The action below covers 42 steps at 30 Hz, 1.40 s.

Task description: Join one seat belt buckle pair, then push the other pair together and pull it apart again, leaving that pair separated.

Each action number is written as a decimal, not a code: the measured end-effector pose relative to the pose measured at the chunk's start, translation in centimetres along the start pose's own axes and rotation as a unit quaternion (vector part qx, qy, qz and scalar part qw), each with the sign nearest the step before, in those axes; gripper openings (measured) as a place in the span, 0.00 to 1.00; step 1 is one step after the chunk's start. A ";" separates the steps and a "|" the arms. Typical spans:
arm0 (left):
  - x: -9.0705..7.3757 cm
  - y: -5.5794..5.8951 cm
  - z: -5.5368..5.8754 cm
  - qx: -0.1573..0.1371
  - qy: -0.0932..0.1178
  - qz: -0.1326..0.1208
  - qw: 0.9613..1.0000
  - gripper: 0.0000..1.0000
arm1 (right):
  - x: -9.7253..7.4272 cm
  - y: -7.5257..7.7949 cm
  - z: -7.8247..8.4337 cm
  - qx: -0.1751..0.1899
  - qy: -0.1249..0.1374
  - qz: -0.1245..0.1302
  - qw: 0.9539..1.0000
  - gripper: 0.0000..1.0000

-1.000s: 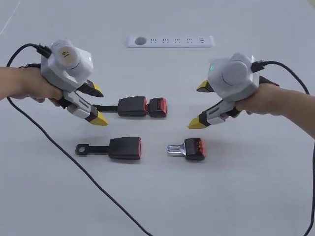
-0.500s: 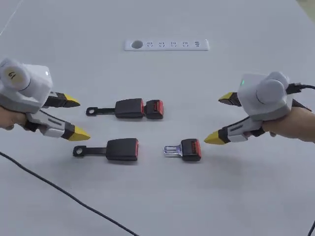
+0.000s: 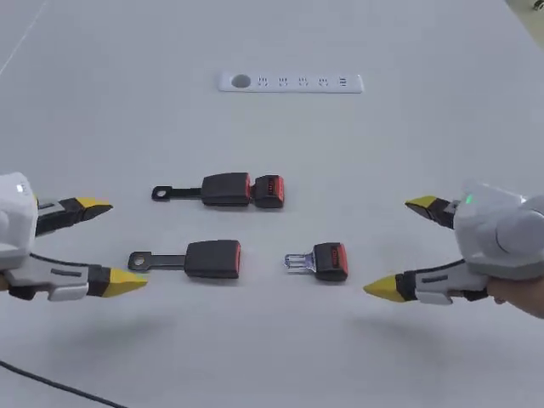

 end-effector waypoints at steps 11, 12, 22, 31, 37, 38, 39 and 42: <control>-1.4 1.6 0.9 -0.012 0.043 -0.053 0.998 0.90 | -0.9 -2.0 1.3 0.033 0.029 0.017 0.999 0.99; -1.5 1.7 0.9 -0.013 0.047 -0.055 0.997 0.90 | -0.8 -2.2 1.5 0.033 0.030 0.018 0.999 1.00; -1.5 2.1 0.6 -0.034 0.071 -0.068 0.995 1.00 | -0.9 -3.5 2.1 0.061 0.044 0.021 0.997 1.00; -1.6 2.1 0.5 -0.044 0.089 -0.075 0.992 1.00 | -1.0 -3.7 2.2 0.078 0.052 0.026 0.995 1.00; -1.6 2.2 0.3 -0.040 0.091 -0.074 0.992 1.00 | -0.9 -3.8 1.9 0.079 0.059 0.026 0.995 1.00; -1.6 2.2 0.3 -0.041 0.092 -0.074 0.992 1.00 | -0.8 -3.8 1.8 0.081 0.061 0.026 0.994 1.00; -1.6 2.2 0.3 -0.041 0.092 -0.074 0.992 1.00 | -0.8 -3.8 1.7 0.082 0.062 0.026 0.994 1.00; -1.6 2.3 0.4 -0.042 0.093 -0.073 0.992 1.00 | -0.8 -3.9 1.6 0.080 0.066 0.024 0.994 1.00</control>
Point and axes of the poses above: the centre of the closed fingertips' face, and the gripper's own axes: x roughly forward along the fingers, y roughly to its right, z roughly out of its underside, the point moved 4 cm from there along -x, roughly backward along the fingers, and after that the axes turned 5 degrees about z, right-handed, at the moved point
